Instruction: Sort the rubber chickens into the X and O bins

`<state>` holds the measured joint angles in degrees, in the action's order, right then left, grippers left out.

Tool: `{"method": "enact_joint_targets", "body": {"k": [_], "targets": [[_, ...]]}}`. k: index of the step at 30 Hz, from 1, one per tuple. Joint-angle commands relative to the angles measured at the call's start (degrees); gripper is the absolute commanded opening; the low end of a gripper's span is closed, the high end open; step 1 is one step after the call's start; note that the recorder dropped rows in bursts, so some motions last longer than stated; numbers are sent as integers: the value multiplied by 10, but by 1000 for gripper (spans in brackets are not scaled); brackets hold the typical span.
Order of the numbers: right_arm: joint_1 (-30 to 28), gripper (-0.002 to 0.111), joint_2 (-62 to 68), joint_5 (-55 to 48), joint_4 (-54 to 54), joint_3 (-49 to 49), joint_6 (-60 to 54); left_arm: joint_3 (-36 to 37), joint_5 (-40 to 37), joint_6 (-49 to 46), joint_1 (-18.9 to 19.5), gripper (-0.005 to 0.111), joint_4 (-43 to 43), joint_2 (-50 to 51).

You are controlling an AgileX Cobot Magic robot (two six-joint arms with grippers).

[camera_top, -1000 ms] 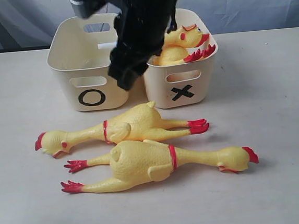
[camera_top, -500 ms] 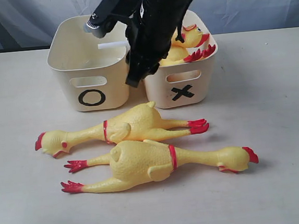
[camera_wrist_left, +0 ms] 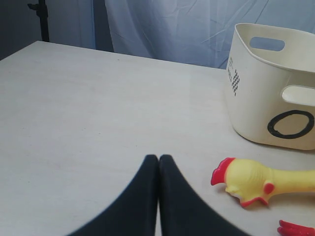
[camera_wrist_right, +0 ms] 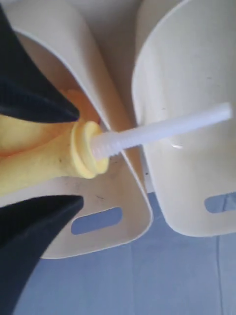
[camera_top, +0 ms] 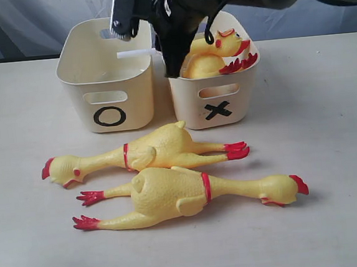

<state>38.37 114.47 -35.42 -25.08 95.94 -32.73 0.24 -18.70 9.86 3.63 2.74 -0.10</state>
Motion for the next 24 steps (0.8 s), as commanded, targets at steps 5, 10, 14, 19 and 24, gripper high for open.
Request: {"method": "enact_joint_targets", "body": {"k": [5, 10, 14, 19, 24], "targets": [[-8, 66, 42, -16, -124, -2, 25, -2, 7, 0, -2, 0, -3, 1], [-19, 66, 65, -9, -148, -2, 29, -2, 7, 0, -2, 0, -5, 1], [-29, 62, 84, 6, -164, -2, 32, -2, 7, 0, -2, 0, -5, 1], [-33, 1, 97, 58, -282, -2, 248, -2, 7, 0, -2, 0, -5, 1], [-33, 1, 65, 70, -400, -2, 464, -2, 7, 0, -2, 0, -5, 1]]}}
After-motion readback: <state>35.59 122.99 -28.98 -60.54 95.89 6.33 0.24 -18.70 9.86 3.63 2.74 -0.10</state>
